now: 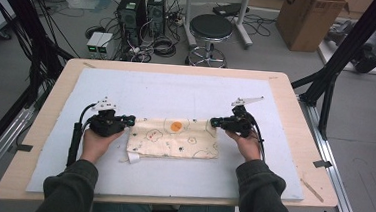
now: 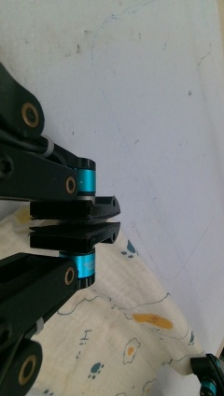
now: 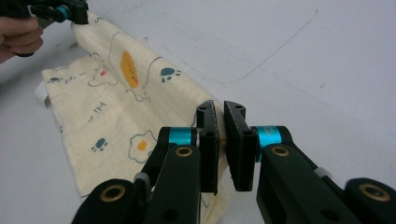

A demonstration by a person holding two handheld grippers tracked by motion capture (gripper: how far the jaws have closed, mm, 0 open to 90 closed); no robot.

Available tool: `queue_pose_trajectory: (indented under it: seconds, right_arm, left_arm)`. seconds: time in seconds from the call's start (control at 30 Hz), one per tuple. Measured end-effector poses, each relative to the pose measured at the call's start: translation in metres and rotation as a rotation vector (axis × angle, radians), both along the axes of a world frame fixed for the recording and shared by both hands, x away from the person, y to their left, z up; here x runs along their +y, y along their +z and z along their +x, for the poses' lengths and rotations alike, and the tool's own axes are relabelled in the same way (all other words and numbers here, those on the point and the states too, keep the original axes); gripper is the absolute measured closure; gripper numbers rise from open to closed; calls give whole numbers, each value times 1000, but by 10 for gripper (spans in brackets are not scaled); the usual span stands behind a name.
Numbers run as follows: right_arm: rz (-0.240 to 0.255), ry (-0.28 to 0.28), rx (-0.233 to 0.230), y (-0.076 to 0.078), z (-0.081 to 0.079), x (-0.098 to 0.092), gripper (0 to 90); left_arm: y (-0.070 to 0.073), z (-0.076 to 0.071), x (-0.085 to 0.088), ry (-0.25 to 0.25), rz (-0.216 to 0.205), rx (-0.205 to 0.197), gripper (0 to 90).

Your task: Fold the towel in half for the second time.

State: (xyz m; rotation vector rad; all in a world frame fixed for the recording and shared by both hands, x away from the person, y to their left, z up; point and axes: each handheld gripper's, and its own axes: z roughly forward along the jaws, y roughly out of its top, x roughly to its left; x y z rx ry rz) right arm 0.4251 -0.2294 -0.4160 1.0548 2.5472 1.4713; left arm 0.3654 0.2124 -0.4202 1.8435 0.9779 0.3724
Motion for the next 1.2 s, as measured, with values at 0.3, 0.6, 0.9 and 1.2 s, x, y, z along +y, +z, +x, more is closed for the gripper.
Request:
queue_pose_trajectory:
  seconds: [0.3, 0.6, 0.9, 1.2]
  right_arm:
    - [14, 26, -28, 10, -10, -1, 842]
    - [14, 46, -47, 15, -20, -2, 842]
    - [13, 67, -39, 9, -30, -4, 842]
    - [8, 89, -37, 2, -41, -6, 841]
  left_arm:
    - [6, -5, 0, -10, -25, -37, 854]
    - [11, -15, -1, -37, -20, -64, 854]
    - [3, -27, 1, -62, 1, -65, 853]
    - [2, -34, -2, -99, 50, -73, 852]
